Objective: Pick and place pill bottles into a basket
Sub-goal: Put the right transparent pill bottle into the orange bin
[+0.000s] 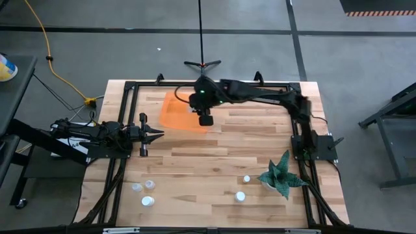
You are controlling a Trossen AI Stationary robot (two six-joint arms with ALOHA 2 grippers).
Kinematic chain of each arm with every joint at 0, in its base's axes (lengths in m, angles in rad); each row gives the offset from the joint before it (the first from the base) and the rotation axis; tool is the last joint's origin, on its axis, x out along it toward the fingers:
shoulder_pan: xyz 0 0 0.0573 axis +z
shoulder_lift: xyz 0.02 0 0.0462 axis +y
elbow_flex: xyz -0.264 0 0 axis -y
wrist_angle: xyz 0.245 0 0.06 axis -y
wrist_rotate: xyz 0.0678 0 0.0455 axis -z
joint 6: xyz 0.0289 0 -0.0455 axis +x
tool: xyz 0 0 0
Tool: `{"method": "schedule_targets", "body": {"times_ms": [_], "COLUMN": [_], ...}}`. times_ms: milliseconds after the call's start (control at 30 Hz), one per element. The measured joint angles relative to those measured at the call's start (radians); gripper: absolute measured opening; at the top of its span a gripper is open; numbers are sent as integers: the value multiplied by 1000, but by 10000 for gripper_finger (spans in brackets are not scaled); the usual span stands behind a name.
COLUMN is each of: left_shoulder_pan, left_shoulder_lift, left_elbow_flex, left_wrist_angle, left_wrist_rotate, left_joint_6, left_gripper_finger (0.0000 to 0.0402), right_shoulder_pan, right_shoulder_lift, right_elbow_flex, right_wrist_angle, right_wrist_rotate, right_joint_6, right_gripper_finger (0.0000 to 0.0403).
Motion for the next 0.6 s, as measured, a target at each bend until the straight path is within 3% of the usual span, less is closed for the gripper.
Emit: {"method": "schedule_targets", "body": {"times_ms": [233,600], "left_shoulder_pan": [0,0], "left_shoulder_lift": [0,0], "left_elbow_flex": [0,0], "left_wrist_angle": [-1,-1], "left_wrist_rotate": [0,0], "left_joint_6": [1,2], "left_gripper_finger": [79,79], "right_shoulder_pan": [-21,-30], "right_shoulder_lift": [171,282], "right_elbow_flex": [188,206], "right_wrist_angle": [-240,-312], "right_wrist_rotate": [-12,-74], "right_joint_6": [10,13], "right_gripper_finger": [133,136]}}
